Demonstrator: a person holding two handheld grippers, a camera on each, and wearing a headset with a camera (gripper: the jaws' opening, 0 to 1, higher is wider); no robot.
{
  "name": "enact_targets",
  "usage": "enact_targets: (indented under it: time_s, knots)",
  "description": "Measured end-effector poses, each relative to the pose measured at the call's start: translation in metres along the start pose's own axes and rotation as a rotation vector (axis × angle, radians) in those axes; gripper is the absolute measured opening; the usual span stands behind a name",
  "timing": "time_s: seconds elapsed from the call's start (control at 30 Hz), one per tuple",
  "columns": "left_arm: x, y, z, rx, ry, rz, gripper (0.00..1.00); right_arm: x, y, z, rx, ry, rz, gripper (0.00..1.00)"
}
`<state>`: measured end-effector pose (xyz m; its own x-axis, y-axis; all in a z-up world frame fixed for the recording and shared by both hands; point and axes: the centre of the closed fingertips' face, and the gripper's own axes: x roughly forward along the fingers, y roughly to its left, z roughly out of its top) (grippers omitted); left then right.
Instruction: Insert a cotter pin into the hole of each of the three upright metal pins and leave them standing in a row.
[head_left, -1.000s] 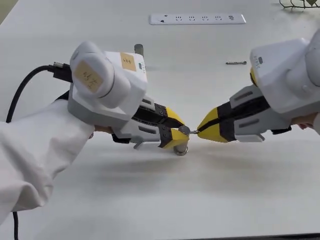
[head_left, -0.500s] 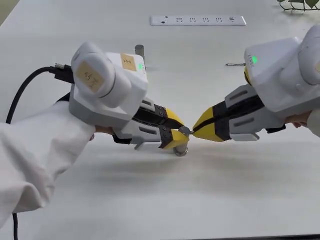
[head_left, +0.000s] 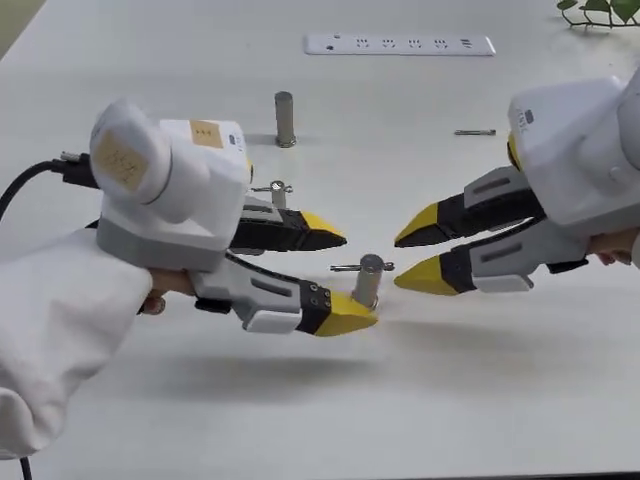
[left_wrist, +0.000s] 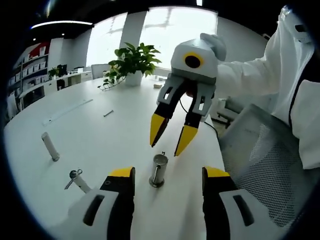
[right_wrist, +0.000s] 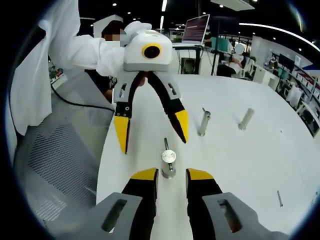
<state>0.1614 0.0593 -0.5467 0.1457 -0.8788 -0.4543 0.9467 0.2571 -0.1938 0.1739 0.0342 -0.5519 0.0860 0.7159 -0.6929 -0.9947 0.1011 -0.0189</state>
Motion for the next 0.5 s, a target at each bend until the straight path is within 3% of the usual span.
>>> enact_targets:
  time_s: [0.1,0.2,0.43,0.5]
  knots:
    - [-0.005,0.001,0.000,-0.041,-0.040,0.018,0.66,0.004,0.003,0.002,0.010,-0.003,0.008,0.19]
    - [-0.007,0.002,-0.003,-0.048,-0.038,0.037,0.79,0.008,0.003,0.001,0.018,-0.002,0.019,0.18]
    - [-0.011,-0.002,-0.002,-0.088,-0.072,0.037,0.95,0.019,0.003,0.003,0.027,0.005,0.024,0.20]
    - [-0.012,0.002,-0.004,-0.071,-0.063,0.071,0.99,0.022,0.003,0.004,0.029,0.005,0.027,0.20]
